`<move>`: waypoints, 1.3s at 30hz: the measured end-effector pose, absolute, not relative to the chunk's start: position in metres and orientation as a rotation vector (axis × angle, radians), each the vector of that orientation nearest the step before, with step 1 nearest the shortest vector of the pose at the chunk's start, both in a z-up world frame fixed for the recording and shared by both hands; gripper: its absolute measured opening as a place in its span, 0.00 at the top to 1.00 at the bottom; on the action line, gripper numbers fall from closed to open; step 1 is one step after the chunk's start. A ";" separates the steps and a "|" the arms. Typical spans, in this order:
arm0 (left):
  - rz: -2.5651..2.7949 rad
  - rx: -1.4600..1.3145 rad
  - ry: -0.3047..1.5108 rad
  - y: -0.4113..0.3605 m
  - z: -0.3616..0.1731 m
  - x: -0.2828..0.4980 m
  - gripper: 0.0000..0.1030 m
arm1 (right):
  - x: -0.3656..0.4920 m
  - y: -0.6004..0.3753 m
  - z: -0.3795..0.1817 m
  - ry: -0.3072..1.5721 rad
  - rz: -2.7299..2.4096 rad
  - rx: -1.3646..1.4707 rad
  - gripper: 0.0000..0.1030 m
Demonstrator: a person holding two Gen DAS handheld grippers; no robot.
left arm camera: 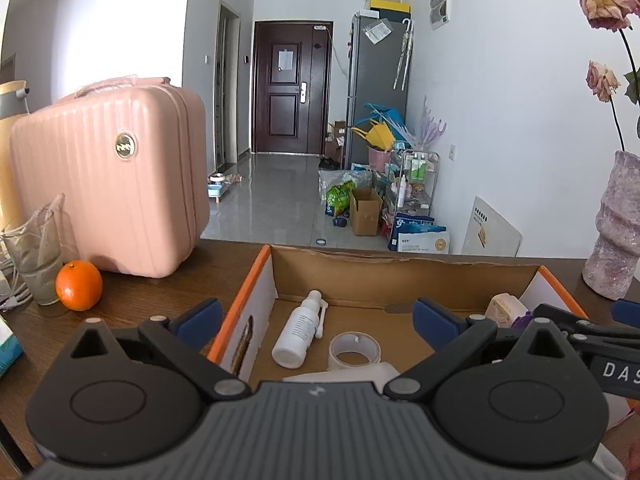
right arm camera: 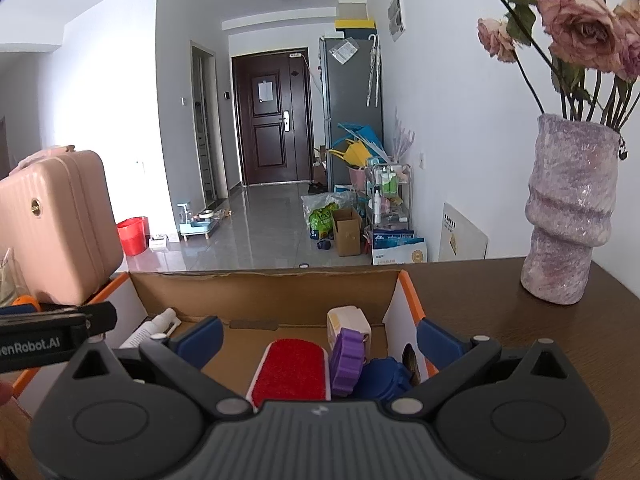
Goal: Organize rigid objects
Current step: 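Withdraw both tools from the box back over the table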
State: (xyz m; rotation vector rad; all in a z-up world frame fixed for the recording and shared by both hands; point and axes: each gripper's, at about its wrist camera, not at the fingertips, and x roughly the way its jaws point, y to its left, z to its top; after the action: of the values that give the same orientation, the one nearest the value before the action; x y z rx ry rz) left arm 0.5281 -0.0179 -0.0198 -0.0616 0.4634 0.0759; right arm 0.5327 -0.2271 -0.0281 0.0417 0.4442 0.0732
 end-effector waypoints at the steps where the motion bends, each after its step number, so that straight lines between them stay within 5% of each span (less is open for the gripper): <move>1: 0.073 -0.064 0.460 -0.017 -0.019 0.526 0.00 | 0.531 -0.228 -0.027 0.439 0.073 0.042 0.00; 39: 0.022 -0.051 0.443 -0.007 -0.027 0.364 0.00 | 0.369 -0.228 -0.029 0.323 0.081 -0.004 0.00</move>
State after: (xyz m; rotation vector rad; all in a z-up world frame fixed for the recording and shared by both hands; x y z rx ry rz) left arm 0.3645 -0.0075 -0.0269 -0.0511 0.4425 0.0221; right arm 0.3695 -0.2280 -0.0287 -0.0042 0.3228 0.0811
